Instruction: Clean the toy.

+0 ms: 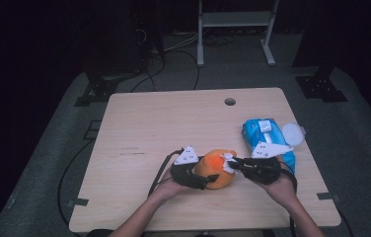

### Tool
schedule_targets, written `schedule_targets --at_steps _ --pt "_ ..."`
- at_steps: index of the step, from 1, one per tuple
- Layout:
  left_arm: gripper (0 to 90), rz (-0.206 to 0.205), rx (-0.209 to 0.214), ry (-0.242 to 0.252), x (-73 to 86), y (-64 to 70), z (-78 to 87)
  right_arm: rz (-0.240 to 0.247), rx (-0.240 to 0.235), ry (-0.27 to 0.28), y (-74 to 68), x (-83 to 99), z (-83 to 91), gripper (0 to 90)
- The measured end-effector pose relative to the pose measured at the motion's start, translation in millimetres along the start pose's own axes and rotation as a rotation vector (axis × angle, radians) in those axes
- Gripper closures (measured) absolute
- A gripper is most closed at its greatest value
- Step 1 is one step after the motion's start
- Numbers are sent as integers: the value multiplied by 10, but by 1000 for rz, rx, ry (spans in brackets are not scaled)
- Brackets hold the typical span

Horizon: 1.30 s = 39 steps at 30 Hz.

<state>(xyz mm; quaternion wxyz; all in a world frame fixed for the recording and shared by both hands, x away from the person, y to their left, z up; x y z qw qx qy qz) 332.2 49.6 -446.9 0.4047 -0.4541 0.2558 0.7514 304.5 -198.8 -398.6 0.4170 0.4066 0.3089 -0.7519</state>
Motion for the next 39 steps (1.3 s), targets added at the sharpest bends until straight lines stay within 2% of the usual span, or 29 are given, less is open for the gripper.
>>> schedule_targets --at_steps 2,4,6,8,9,11,14,16,18,20,21,22,23,24,26,27,28,29,30,31,34,37,38,39 --pt "239 2 5 3 0 10 -9 -24 52 -17 129 54 36 823" --pt "237 -9 0 4 -11 33 -32 -81 47 -16 213 111 65 824" --pt "234 -13 -16 5 -24 68 -54 -65 50 -20 163 97 57 824" --pt "234 -16 -26 0 -33 89 -60 -36 27 -17 63 43 7 824" --pt "230 -30 -27 -4 -32 100 -61 -14 22 -16 7 12 -31 824" --pt "193 -79 -18 -12 -18 138 -73 -7 -37 7 -102 -49 -100 825" --pt "99 -149 -19 -24 13 179 -113 -2 -88 30 -168 -93 -162 824" --pt "101 -158 -32 -26 5 163 -95 15 -82 21 -197 -101 -178 824" --pt "220 -154 -60 -9 -26 124 -43 14 -62 32 -167 -97 -152 824" --pt "303 -183 -107 17 -80 123 9 -10 -51 67 -123 -113 -105 824" --pt "310 -219 -152 26 -114 138 34 -9 -43 76 -125 -127 -97 824" --pt "311 -219 -152 26 -114 138 34 -9 -43 76 -125 -127 -97 824" --pt "311 -265 -212 38 -154 145 70 0 -26 81 -136 -148 -95 824" --pt "312 -291 -270 42 -166 153 86 11 -12 98 -140 -189 -119 824" --pt "303 -303 -315 4 -145 153 57 13 0 95 -113 -208 -167 824" --pt "285 -295 -310 -31 -120 138 26 10 8 81 -89 -201 -207 824" --pt "251 -267 -278 -70 -81 121 -19 2 15 62 -62 -177 -255 824" --pt "192 -267 -278 -70 -81 121 -19 -12 16 37 -43 -136 -306 824" --pt "184 -265 -234 -78 -27 108 -30 -20 6 22 -31 -75 -350 824" --pt "184 -275 -219 -80 -21 122 -22 -27 -1 17 -30 -47 -354 824" --pt "184 -313 -186 -106 -24 186 37 -28 -19 -7 -43 -12 -262 824" --pt "185 -317 -168 -109 -24 221 72 -39 -29 -2 -56 18 -172 823" --pt "185 -296 -122 -102 -34 260 128 -25 -27 -18 -89 52 -107 822" --pt "185 -270 -98 -96 -41 278 156 -25 -29 -26 -92 65 -96 822"
Point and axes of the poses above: each handheld gripper's, and its own axes: z roughly backward along the jaws, x roughly out of its underside, y roughly to its right, the point moved 1 cm from there along -z, roughly forward along the jaws, and after that the axes turned 10 degrees about -x, right-handed, at the moved point
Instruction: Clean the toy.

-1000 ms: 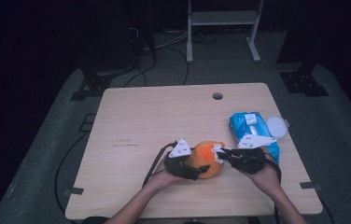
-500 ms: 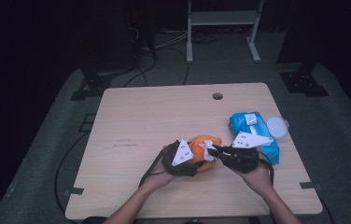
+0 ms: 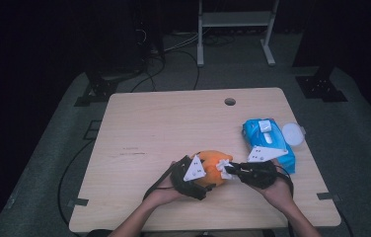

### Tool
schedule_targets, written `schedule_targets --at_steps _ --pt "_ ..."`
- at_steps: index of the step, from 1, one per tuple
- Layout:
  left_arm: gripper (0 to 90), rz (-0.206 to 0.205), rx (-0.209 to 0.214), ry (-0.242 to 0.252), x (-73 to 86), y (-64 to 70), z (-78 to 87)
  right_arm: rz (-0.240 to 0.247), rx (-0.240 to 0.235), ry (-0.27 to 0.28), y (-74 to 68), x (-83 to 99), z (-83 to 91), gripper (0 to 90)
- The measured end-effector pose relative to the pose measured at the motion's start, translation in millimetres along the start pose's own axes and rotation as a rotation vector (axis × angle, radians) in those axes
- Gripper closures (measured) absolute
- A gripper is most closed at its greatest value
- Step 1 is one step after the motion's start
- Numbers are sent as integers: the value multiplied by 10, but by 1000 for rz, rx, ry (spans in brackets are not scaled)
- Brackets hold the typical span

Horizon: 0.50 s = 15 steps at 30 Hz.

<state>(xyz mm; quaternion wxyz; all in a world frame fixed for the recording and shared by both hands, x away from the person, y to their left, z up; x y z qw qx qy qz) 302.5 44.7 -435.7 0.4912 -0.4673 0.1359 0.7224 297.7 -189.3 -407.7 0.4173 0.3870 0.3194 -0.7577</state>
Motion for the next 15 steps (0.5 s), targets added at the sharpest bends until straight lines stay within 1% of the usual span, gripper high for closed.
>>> schedule_targets --at_steps 2,3,4,5,7,9,11,12,13,15 --pt "187 13 37 3 -3 13 57 -12 -3 4 0 32 33 822" --pt "194 27 61 16 5 20 77 -24 -9 18 5 40 56 822" --pt "195 39 87 18 12 26 101 -37 -17 35 12 41 76 822" --pt "208 43 105 22 18 39 124 -46 -21 44 13 38 94 822" --pt "218 38 128 24 22 67 164 -57 -25 56 15 30 119 821" --pt "220 45 151 25 22 81 193 -56 -32 36 20 42 113 820" --pt "225 57 183 42 7 66 215 -59 -44 4 25 77 91 820" --pt "229 62 192 58 -10 43 228 -59 -48 -14 23 100 85 820" --pt "230 74 199 77 -33 12 236 -52 -49 -26 21 124 82 820" --pt "213 97 185 113 -86 -73 238 -45 -53 -49 14 170 92 819"
Point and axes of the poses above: each handheld gripper's, and its own axes: z roughly backward along the jaws, x roughly out of its underside, y roughly to its right, the point moved 1 cm from there along -z, roughly forward along the jaws, and after that the axes turned 10 degrees about -x, right-handed, at the moved point
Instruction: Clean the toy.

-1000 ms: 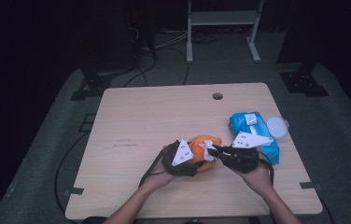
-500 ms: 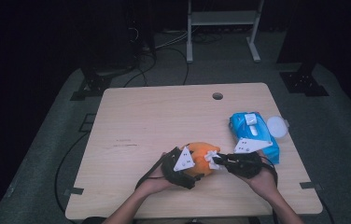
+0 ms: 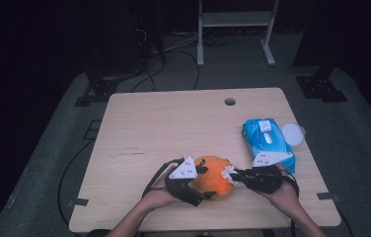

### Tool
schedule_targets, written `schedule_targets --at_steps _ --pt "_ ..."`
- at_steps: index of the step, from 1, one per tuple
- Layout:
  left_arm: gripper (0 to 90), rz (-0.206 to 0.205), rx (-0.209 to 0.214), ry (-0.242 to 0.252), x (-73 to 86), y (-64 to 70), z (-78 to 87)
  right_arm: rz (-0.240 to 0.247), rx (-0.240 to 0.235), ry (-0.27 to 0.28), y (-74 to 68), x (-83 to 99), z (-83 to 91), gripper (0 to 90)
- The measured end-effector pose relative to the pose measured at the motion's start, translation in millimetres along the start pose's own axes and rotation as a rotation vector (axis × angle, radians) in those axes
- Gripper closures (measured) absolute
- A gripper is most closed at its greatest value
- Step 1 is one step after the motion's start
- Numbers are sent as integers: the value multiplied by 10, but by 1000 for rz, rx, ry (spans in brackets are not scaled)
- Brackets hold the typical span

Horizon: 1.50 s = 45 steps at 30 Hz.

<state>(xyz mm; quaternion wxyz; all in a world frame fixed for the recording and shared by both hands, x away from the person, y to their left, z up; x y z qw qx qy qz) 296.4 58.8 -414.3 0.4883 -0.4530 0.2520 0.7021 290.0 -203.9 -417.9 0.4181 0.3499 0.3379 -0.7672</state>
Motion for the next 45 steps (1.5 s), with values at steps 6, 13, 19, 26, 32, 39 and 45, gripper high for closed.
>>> schedule_targets --at_steps 6,13,19,26,32,39,45 --pt "142 4 -51 -45 -132 -210 -252 23 -41 -11 -10 95 27 815" --pt "163 12 29 -128 -21 -247 -431 31 -68 -22 1 160 82 817" --pt "452 7 -45 -110 -116 -171 -332 2 -57 15 61 214 255 816" --pt "463 30 -190 -87 -191 -300 -247 -28 30 -26 192 350 378 811" --pt "446 106 -349 -83 -128 -550 -224 -57 72 -64 328 446 333 735" --pt "392 137 -355 -89 -62 -608 -217 -67 50 -25 360 448 330 590" --pt "357 138 -349 -86 -72 -615 -210 -60 33 -24 377 437 310 518"
Point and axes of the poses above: each handheld gripper's, and its own axes: z roughly backward along the jaws, x roughly out of its underside, y roughly to its right, the point moved 1 cm from there along -z, roughly forward along the jaws, and after that the axes turned 10 degrees about -x, right-handed, at the moved point
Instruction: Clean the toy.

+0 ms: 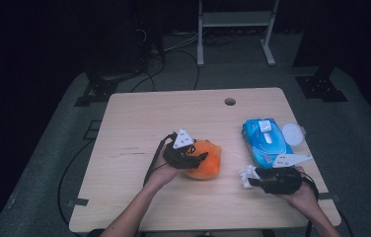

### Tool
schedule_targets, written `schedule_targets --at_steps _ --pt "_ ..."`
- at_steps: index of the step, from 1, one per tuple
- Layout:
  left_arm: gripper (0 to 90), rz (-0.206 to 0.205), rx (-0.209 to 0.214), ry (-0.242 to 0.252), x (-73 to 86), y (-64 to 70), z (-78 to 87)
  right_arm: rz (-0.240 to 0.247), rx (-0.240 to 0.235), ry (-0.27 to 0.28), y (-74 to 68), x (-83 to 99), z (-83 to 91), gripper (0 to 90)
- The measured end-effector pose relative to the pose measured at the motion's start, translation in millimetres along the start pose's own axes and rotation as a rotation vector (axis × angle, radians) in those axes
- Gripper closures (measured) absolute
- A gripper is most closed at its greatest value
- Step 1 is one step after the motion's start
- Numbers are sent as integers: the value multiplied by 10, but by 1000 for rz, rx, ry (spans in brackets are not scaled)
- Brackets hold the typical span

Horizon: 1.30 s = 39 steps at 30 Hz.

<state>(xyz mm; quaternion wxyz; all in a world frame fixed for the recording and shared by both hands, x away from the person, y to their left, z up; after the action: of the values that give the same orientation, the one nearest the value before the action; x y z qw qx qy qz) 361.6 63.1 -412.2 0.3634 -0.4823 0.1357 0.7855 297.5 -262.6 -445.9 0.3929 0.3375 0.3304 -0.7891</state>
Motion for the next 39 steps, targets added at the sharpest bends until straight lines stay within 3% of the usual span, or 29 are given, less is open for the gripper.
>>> schedule_targets --at_steps 7,15,17,19,22,25,27,31,34,36,39 --pt "345 14 4 5 1 -46 34 24 -21 -20 -50 -22 5 499" --pt "321 15 9 12 5 -56 61 27 26 -87 -71 70 17 491" --pt "309 14 10 10 11 -51 59 46 42 -81 -88 74 6 539" --pt "299 11 16 11 18 -46 66 44 18 -71 -107 55 -3 547" --pt "281 14 25 18 14 -41 76 37 -56 -76 -121 9 -39 523" --pt "243 14 28 33 -18 -48 110 45 -41 -90 -129 -8 -61 526" --pt "217 21 29 50 -44 -55 139 55 1 -106 -129 -1 -61 514" --pt "189 26 27 65 -73 -72 189 49 7 -96 -115 18 -34 486" --pt "178 29 28 58 -68 -83 221 57 14 -142 -107 47 -43 487" --pt "177 29 32 60 -58 -79 234 43 -7 -186 -89 83 -63 471" --pt "175 24 34 63 -45 -77 260 31 3 -236 -60 169 -78 459"
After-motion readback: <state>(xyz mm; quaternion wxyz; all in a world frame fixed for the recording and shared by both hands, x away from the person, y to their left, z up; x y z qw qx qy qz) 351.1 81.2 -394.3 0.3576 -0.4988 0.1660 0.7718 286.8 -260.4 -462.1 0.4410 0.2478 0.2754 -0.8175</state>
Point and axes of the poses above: each handheld gripper's, and its own axes: z roughly backward along the jaws, x roughly out of its underside, y roughly to its right, the point moved 1 cm from there along -z, roughly forward along the jaws, and after that the axes turned 10 degrees about -x, right-handed, at the moved point
